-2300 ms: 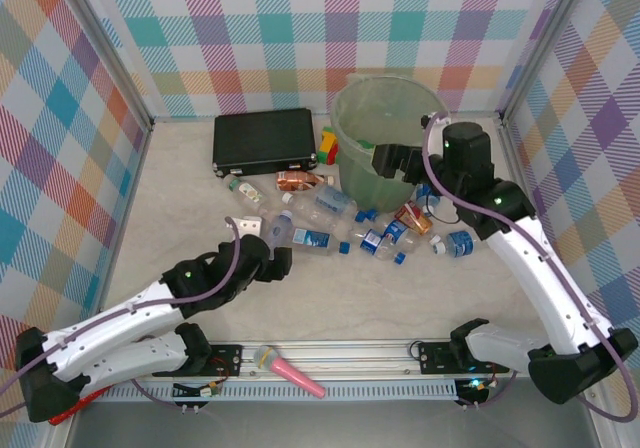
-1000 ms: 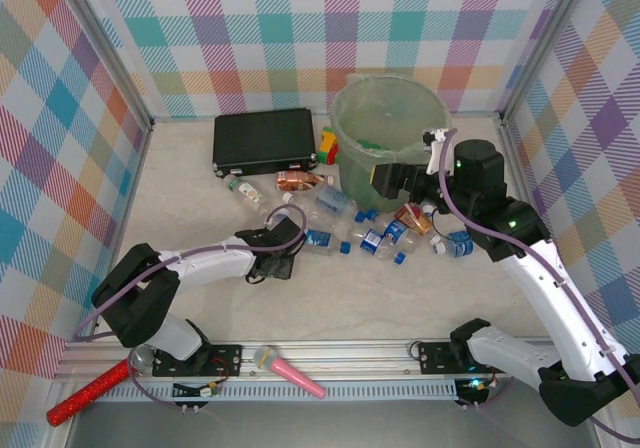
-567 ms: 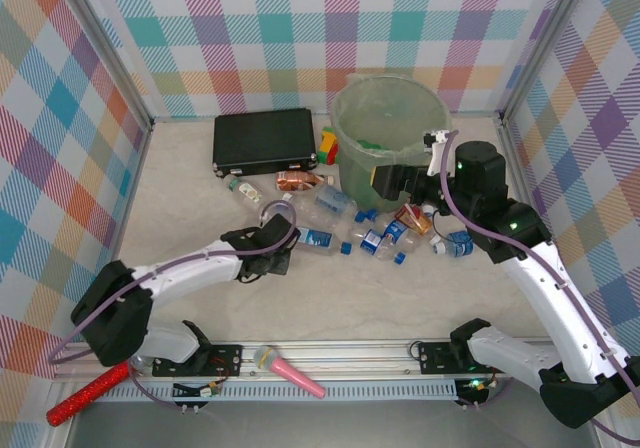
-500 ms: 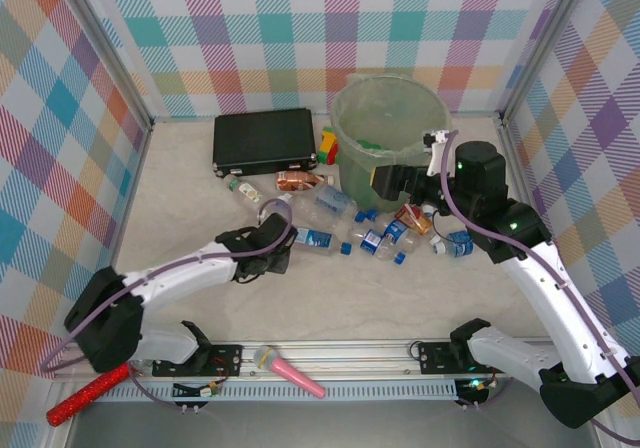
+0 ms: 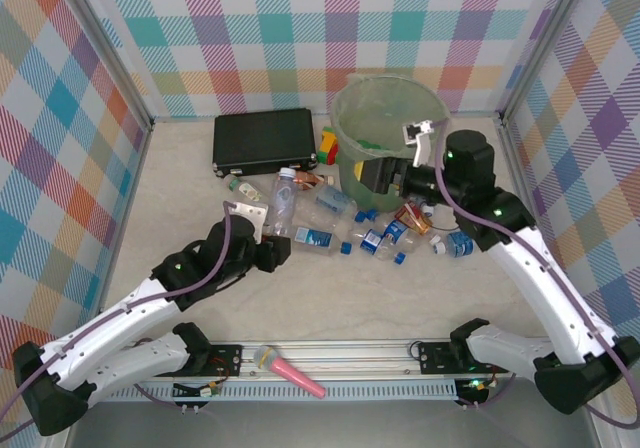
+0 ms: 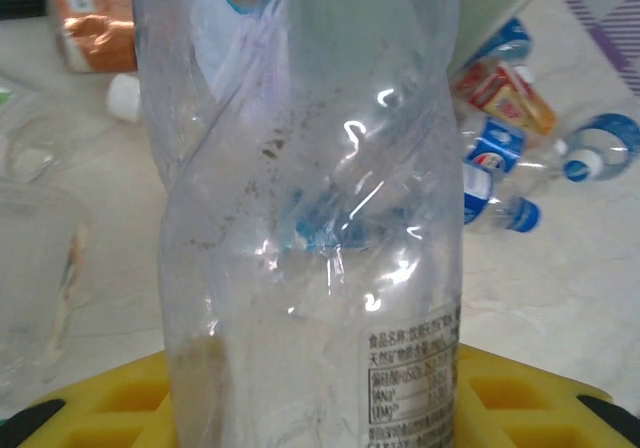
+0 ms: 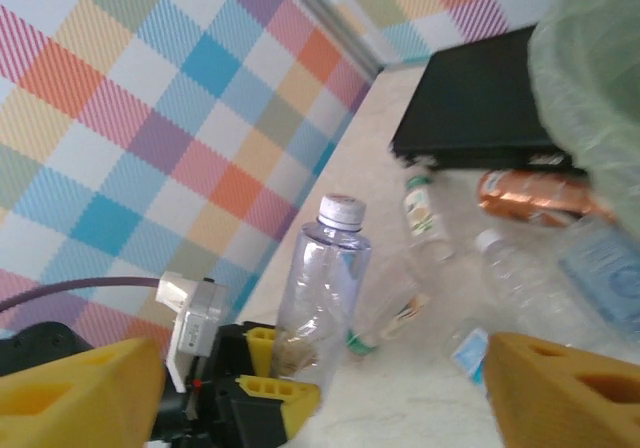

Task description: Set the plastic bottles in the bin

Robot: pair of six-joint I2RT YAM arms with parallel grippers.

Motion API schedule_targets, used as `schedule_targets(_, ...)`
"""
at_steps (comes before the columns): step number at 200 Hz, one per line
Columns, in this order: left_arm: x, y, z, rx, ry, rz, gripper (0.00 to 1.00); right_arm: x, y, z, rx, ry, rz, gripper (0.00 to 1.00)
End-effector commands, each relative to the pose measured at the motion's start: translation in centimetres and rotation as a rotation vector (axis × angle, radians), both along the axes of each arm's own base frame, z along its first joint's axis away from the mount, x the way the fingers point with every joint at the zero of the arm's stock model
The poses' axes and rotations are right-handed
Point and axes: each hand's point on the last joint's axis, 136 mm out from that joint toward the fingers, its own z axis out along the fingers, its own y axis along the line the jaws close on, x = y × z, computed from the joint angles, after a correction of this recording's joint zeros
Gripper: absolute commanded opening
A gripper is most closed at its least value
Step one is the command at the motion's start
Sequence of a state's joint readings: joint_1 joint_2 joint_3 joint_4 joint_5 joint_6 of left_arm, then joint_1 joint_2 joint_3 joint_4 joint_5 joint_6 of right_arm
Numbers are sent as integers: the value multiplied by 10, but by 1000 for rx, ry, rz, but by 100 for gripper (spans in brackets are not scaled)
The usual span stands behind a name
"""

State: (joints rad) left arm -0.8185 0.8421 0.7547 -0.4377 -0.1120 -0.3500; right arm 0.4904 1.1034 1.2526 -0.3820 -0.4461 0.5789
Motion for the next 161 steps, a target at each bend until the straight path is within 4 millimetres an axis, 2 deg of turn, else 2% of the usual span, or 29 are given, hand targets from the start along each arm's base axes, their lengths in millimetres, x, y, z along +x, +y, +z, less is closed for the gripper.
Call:
schedule_targets(1, -11, -22, 18, -54, -40, -108, 46, -9, 24, 18, 69, 25, 121, 75)
schedule_targets(37, -23, -46, 40, -103, -87, -196, 46, -4, 48, 7, 33, 48, 156, 61)
schedule_targets(79, -31, -57, 53, -112, -109, -234, 46, 9, 70, -10, 3, 101, 151, 59)
schedule_targets(120, -37, -58, 61, -131, -123, -248, 46, 19, 75, -28, -39, 129, 127, 57)
schedule_targets(161, -40, -61, 61, -130, -124, -264, 47, 23, 78, -32, -37, 139, 124, 53)
